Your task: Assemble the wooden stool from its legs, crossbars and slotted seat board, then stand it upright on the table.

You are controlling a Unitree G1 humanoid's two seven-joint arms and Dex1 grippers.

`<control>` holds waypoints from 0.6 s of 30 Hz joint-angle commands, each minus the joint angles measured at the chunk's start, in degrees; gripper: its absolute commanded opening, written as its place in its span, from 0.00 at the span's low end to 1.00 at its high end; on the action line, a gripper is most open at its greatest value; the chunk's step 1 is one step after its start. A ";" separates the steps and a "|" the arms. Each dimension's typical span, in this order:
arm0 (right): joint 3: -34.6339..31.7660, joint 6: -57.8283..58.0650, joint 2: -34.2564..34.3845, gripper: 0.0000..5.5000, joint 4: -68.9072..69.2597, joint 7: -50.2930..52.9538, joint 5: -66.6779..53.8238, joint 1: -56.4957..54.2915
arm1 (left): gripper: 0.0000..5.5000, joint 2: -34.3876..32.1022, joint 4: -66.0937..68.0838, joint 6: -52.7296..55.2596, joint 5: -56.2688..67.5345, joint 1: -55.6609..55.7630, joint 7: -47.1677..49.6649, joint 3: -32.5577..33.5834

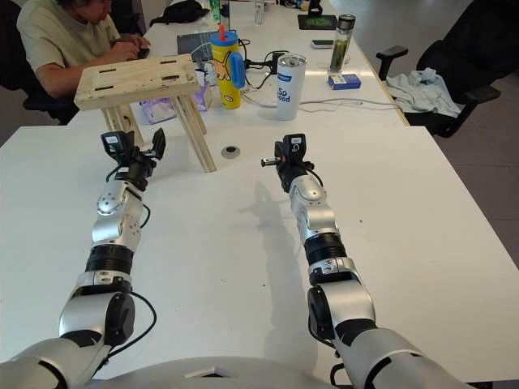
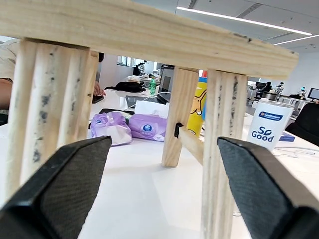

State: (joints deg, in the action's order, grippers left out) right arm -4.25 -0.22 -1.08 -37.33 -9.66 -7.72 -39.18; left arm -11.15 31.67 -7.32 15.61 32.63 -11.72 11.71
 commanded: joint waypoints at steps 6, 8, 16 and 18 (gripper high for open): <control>0.15 -7.04 1.86 0.32 -2.26 2.42 1.15 -3.32 | 0.72 7.97 0.74 -1.96 -4.06 3.91 4.29 -4.23; 0.01 -7.77 1.98 0.37 -3.29 2.50 1.04 -3.95 | 0.72 9.15 1.79 -2.72 -4.39 4.74 4.46 -4.54; -0.32 -9.21 1.89 0.55 -6.26 2.69 1.26 -6.44 | 0.72 9.84 5.79 -5.79 -5.82 8.12 4.46 -4.58; -0.32 -9.43 1.94 0.55 -7.27 2.97 1.50 -7.08 | 0.72 9.11 7.63 -6.83 -6.29 9.40 4.59 -4.31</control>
State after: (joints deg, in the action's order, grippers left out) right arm -4.52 -9.09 0.83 -43.38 -7.23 -7.01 -44.23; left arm -0.98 37.48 -13.16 10.06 40.01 -7.41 7.06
